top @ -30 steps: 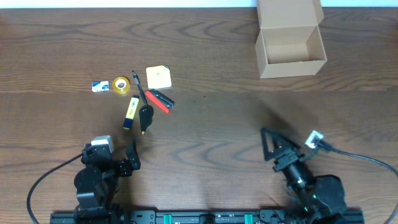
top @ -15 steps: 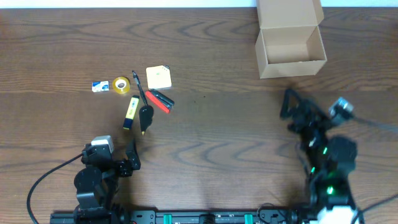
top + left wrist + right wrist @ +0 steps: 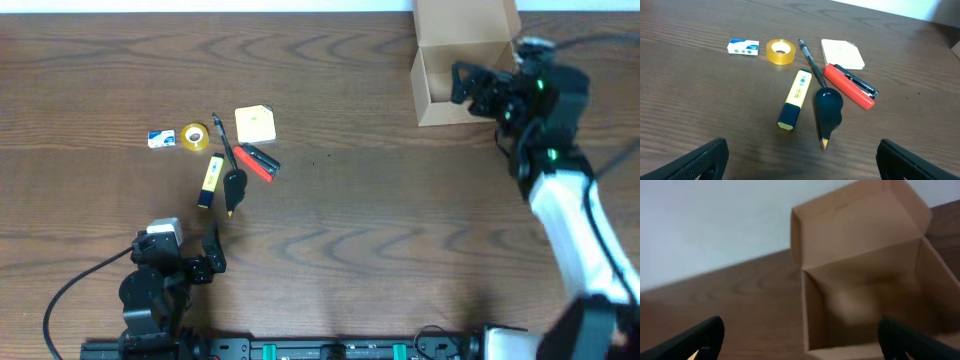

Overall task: Pack container
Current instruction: 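Reach the right gripper up to the cardboard box's right wall and grip it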

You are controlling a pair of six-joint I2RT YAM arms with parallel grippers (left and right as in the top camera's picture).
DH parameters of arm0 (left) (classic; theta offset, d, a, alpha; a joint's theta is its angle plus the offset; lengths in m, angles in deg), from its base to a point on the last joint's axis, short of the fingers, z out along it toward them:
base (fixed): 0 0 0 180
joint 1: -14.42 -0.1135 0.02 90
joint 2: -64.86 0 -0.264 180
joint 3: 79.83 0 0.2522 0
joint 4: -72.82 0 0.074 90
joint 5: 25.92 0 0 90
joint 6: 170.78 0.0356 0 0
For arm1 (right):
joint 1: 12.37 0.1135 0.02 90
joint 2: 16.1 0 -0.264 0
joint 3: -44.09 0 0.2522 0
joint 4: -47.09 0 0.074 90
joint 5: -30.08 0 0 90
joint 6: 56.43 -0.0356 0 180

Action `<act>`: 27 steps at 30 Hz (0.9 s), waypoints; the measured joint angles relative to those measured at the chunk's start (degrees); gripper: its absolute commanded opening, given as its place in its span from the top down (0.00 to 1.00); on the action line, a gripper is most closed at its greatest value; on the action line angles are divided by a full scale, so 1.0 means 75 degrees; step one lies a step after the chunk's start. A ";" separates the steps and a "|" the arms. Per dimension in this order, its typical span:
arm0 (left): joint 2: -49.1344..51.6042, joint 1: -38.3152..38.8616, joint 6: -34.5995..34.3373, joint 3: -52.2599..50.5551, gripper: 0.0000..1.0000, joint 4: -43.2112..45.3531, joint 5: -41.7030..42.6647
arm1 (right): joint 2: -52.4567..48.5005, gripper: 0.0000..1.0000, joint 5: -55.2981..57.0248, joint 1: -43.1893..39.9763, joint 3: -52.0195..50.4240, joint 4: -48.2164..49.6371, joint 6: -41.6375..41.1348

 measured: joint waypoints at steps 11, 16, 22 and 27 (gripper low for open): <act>0.0000 0.0000 0.0000 0.0000 0.05 -0.0003 0.0000 | -0.2256 0.03 0.1239 0.1058 0.1918 -0.1588 0.1824; 0.0000 0.0003 0.0000 0.0000 0.05 0.0000 0.0000 | -0.2687 0.07 0.1716 0.1358 0.1967 -0.1594 0.1982; 0.0000 0.0003 0.0000 0.0000 0.05 0.0000 0.0000 | -0.2929 0.21 0.2532 0.1457 0.1970 -0.1620 0.2031; 0.0000 0.0003 0.0000 0.0000 0.05 -0.0003 0.0000 | -0.2967 0.44 0.2748 0.1466 0.1970 -0.1635 0.2055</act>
